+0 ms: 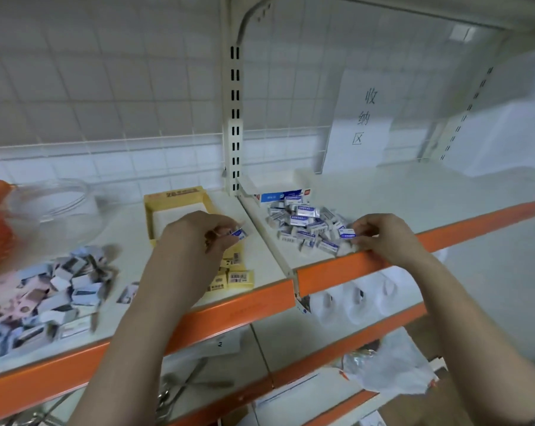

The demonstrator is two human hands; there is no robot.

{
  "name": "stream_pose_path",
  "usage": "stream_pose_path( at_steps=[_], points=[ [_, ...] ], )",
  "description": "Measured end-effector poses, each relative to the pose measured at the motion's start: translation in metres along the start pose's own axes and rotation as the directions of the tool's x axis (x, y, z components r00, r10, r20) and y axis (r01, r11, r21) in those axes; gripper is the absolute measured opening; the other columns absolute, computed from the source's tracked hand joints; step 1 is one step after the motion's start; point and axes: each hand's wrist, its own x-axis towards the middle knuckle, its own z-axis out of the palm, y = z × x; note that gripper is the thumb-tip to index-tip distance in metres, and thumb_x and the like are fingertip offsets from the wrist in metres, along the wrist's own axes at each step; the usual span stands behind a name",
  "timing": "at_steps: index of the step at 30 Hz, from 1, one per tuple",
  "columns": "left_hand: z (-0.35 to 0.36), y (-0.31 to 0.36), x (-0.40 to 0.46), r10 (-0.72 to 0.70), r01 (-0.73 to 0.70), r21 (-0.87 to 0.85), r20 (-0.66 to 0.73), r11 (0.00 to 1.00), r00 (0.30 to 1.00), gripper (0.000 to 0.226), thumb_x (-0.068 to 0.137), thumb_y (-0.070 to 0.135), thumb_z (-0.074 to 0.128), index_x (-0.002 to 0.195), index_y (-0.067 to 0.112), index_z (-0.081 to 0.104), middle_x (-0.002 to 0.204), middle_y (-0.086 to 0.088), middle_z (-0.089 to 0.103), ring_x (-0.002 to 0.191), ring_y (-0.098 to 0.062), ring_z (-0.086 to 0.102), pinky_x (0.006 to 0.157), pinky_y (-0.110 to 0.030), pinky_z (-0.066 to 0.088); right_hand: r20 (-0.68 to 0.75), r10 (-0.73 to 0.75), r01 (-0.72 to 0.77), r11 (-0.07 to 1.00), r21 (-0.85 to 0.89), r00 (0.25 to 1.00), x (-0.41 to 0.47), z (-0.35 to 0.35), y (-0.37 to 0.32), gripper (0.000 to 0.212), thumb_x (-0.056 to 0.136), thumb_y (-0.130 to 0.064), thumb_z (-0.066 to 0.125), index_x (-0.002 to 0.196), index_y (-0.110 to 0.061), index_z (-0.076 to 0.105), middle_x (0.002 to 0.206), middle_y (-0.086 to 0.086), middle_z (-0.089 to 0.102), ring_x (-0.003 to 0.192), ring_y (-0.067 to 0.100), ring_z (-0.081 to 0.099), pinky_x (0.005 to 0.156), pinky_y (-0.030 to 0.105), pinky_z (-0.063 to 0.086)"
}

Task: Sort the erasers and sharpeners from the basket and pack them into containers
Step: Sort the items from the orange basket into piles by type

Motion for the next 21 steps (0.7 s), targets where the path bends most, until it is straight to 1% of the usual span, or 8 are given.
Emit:
stream_pose_path(
  at_steps=[3, 5, 9, 11, 13, 16, 19, 21],
  points=[
    [0.010, 0.008, 0.015, 0.029, -0.027, -0.034, 0.036, 0.999, 0.999, 0.015, 0.086, 0.020, 0.065, 0.099, 0.022, 0.071, 0.087, 0.011, 0.061, 0.073, 0.004, 0.052, 0.067, -0.006, 0.036, -0.019, 0.021, -0.020, 0.998, 0.056, 1.000, -0.001, 0.005, 0.007, 0.021, 0.079, -0.002, 0.070, 0.098, -0.013, 0.069, 0.090, 0.001, 0.069, 0.080, 0.012, 0.061, 0.064, 0.000, 0.038],
    [0.022, 0.018, 0.033, 0.068, -0.061, -0.099, 0.067, 0.993, 0.995, 0.014, 0.085, 0.020, 0.066, 0.098, 0.021, 0.070, 0.086, 0.012, 0.062, 0.074, 0.001, 0.054, 0.068, -0.010, 0.042, -0.075, 0.034, -0.026, 0.994, 0.102, 0.997, -0.007, 0.010, 0.009, 0.023, 0.082, -0.001, 0.066, 0.101, -0.013, 0.069, 0.089, -0.002, 0.068, 0.080, 0.009, 0.061, 0.065, 0.000, 0.038],
    [0.063, 0.039, 0.087, 0.131, -0.086, -0.217, 0.203, 0.972, 0.970, 0.016, 0.083, 0.018, 0.069, 0.099, 0.017, 0.072, 0.085, 0.008, 0.065, 0.073, 0.000, 0.058, 0.062, -0.004, 0.042, -0.218, 0.096, -0.049, 0.977, 0.209, 0.971, -0.021, 0.016, 0.010, 0.024, 0.084, 0.001, 0.061, 0.099, -0.017, 0.068, 0.087, -0.004, 0.067, 0.084, 0.009, 0.062, 0.074, 0.011, 0.042],
    [0.086, 0.050, 0.115, 0.157, -0.103, -0.194, 0.283, 0.976, 0.946, 0.016, 0.084, 0.017, 0.069, 0.099, 0.014, 0.072, 0.088, 0.003, 0.068, 0.072, -0.007, 0.061, 0.061, -0.009, 0.046, -0.297, 0.131, -0.054, 0.966, 0.253, 0.946, -0.030, 0.017, 0.007, 0.018, 0.086, -0.002, 0.061, 0.098, -0.014, 0.069, 0.085, -0.006, 0.066, 0.079, 0.006, 0.062, 0.067, 0.004, 0.041],
    [0.106, 0.057, 0.138, 0.175, -0.136, -0.132, 0.356, 0.982, 0.918, 0.014, 0.083, 0.015, 0.068, 0.097, 0.014, 0.072, 0.093, -0.001, 0.070, 0.078, -0.012, 0.063, 0.071, -0.021, 0.052, -0.337, 0.150, -0.049, 0.956, 0.291, 0.930, -0.041, 0.017, 0.002, 0.016, 0.087, -0.004, 0.060, 0.094, -0.016, 0.068, 0.081, -0.010, 0.065, 0.074, -0.003, 0.059, 0.062, 0.002, 0.040],
    [0.133, 0.059, 0.161, 0.166, -0.188, 0.003, 0.456, 0.982, 0.874, 0.015, 0.084, 0.013, 0.062, 0.093, 0.014, 0.074, 0.098, -0.003, 0.071, 0.089, -0.019, 0.065, 0.085, -0.035, 0.054, -0.341, 0.159, -0.045, 0.947, 0.319, 0.926, -0.056, 0.014, -0.004, 0.015, 0.088, -0.007, 0.059, 0.090, -0.019, 0.067, 0.079, -0.016, 0.065, 0.077, -0.004, 0.060, 0.063, 0.003, 0.041],
    [0.147, 0.055, 0.168, 0.153, -0.229, 0.089, 0.512, 0.969, 0.845, 0.016, 0.085, 0.012, 0.059, 0.092, 0.013, 0.074, 0.100, -0.001, 0.071, 0.091, -0.017, 0.064, 0.086, -0.035, 0.053, -0.344, 0.169, -0.047, 0.941, 0.334, 0.924, -0.067, 0.010, -0.009, 0.014, 0.089, -0.009, 0.060, 0.090, -0.020, 0.069, 0.083, -0.014, 0.067, 0.081, 0.001, 0.062, 0.067, 0.006, 0.043],
    [0.150, 0.053, 0.170, 0.142, -0.217, 0.088, 0.515, 0.972, 0.845, 0.018, 0.086, 0.010, 0.057, 0.092, 0.012, 0.074, 0.098, 0.000, 0.071, 0.089, -0.017, 0.065, 0.084, -0.034, 0.054, -0.357, 0.176, -0.055, 0.944, 0.324, 0.917, -0.072, 0.008, -0.011, 0.014, 0.089, -0.011, 0.060, 0.091, -0.021, 0.069, 0.084, -0.015, 0.067, 0.081, 0.000, 0.061, 0.067, 0.007, 0.043]
  ],
)
